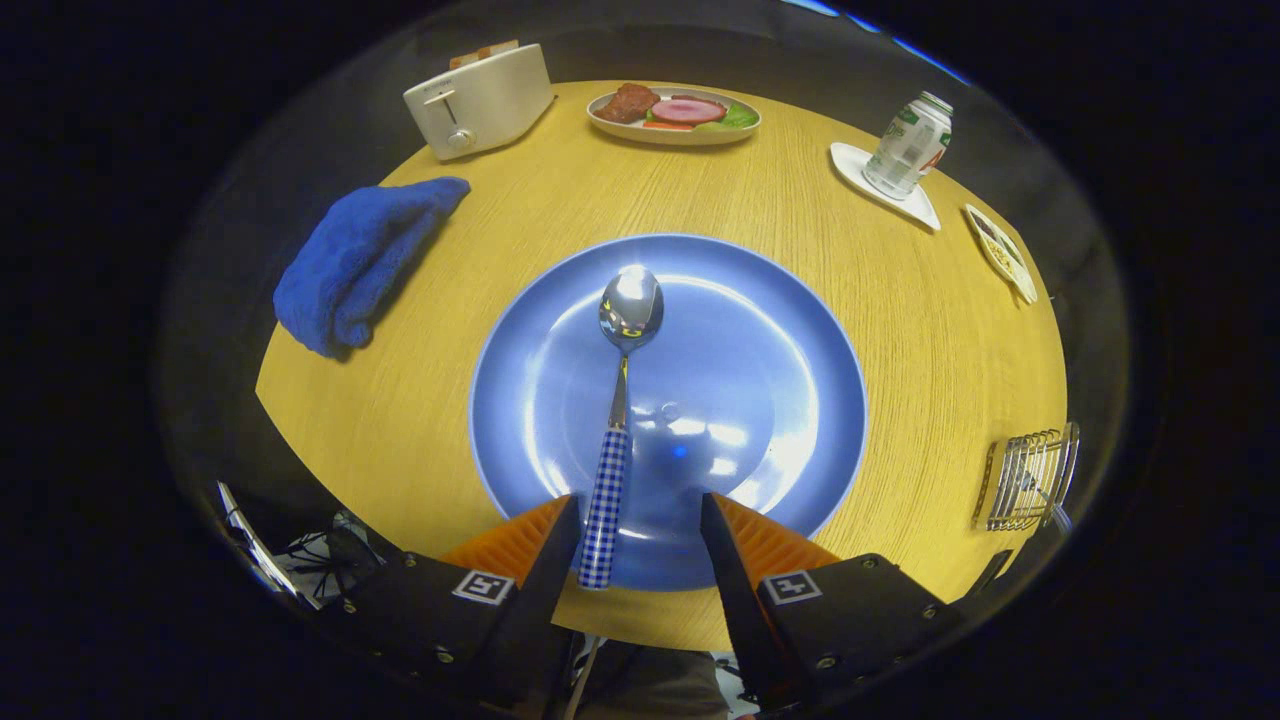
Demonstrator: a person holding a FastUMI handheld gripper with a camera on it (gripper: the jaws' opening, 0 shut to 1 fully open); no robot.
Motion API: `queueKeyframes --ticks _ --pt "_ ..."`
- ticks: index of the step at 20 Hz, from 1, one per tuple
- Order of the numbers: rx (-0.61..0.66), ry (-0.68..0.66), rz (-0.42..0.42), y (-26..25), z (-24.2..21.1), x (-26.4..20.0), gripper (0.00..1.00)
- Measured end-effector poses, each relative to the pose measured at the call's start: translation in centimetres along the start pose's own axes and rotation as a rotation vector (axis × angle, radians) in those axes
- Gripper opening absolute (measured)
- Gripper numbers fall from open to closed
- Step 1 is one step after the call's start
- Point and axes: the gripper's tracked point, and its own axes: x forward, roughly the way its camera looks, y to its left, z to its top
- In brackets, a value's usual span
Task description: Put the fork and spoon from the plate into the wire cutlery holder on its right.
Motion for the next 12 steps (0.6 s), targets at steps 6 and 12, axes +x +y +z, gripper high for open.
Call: queueKeyframes --ticks 6,12 --pt "-0.054 0.067 0.03 0.3 -0.3 0.7 0.16" --pt "-0.102 0.088 0.062 0.1 -0.1 0.4 0.01"
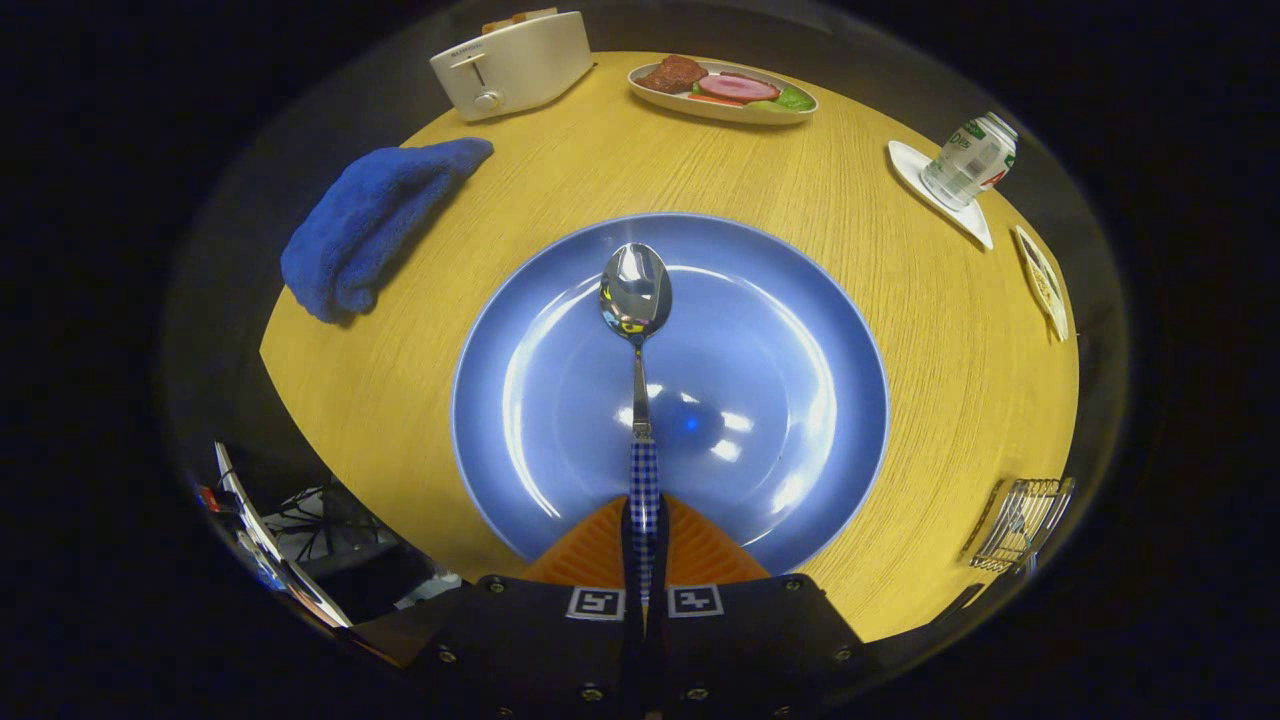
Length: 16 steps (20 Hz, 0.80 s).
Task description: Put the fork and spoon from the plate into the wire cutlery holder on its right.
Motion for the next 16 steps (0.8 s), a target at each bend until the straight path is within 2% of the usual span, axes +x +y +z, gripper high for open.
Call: queueKeyframes --ticks 9,16 --pt "-0.066 0.015 -0.02 -3.3 -0.7 -5.3 0.01" --pt "-0.021 0.054 -0.046 -6.4 -3.2 -8.6 0.01"
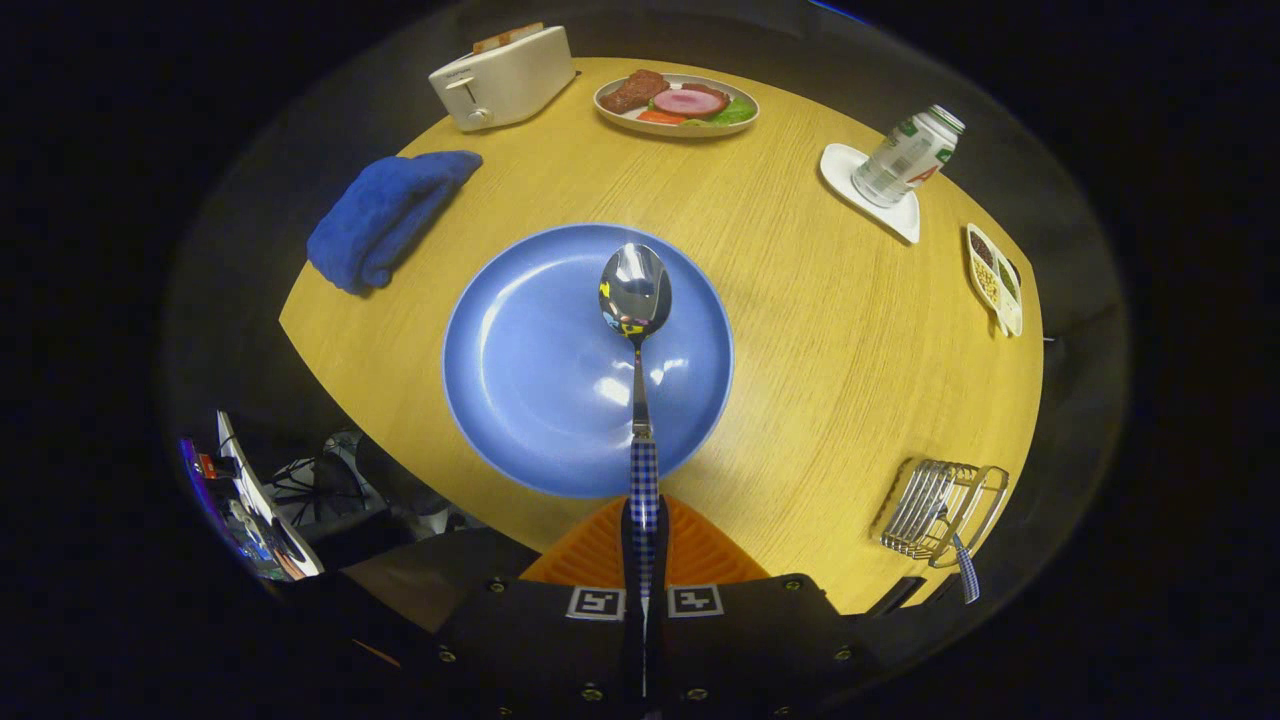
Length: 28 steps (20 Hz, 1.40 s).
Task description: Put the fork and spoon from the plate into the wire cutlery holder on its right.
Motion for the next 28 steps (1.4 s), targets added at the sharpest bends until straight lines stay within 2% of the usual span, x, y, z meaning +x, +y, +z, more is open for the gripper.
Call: queueKeyframes --ticks 10,20,28 --pt "0.077 0.062 -0.059 -6.3 -5.6 -4.2 0.01" --pt "0.19 0.081 -0.154 -13.1 -9.0 -7.8 0.01" --pt "0.208 0.232 -0.222 -18.0 -13.5 -11.5 0.01"
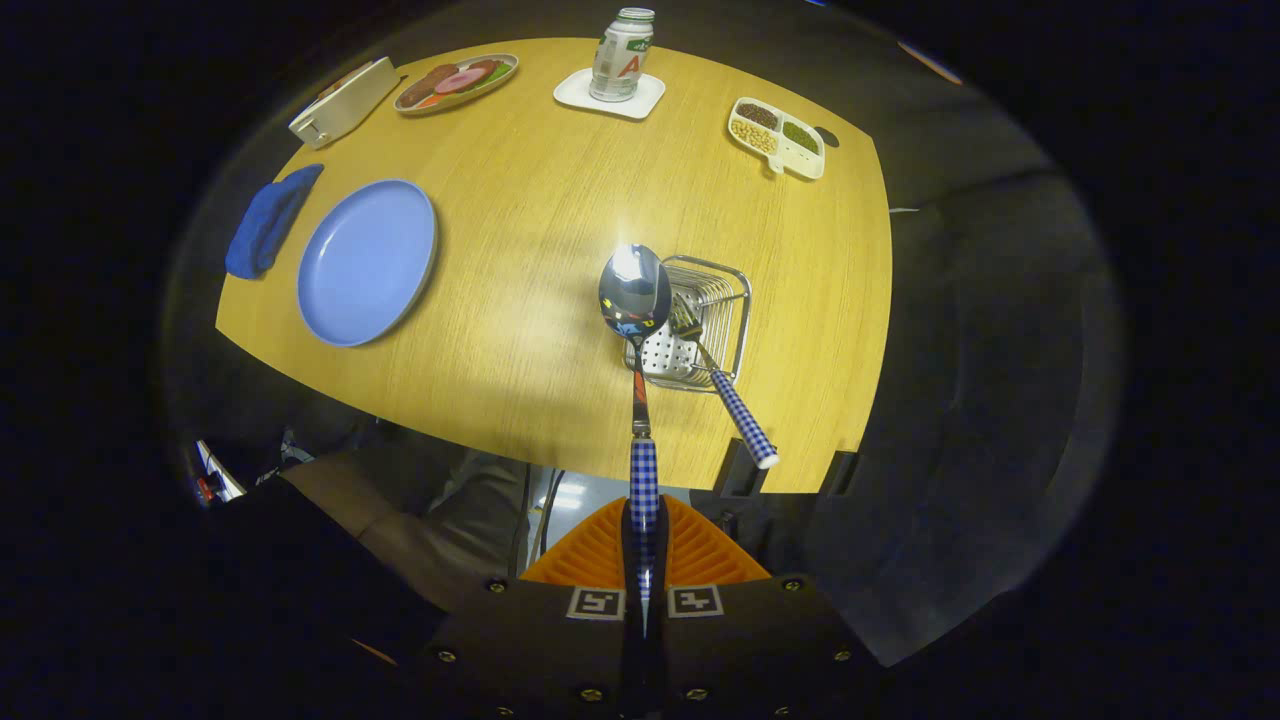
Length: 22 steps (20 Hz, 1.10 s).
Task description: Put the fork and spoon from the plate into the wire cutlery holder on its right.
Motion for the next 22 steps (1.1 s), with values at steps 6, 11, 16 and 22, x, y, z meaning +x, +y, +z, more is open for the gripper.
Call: queueKeyframes --ticks 6,11,16,22 --pt "0.006 0.071 -0.013 -1.7 -0.8 1.2 0.01" --pt "-0.027 0.151 -0.015 -2.1 -0.5 3.0 0.01" --pt "-0.082 0.232 -0.031 -2.7 0.7 4.7 0.01" --pt "-0.14 0.322 -0.053 -3.3 1.9 6.3 0.01"
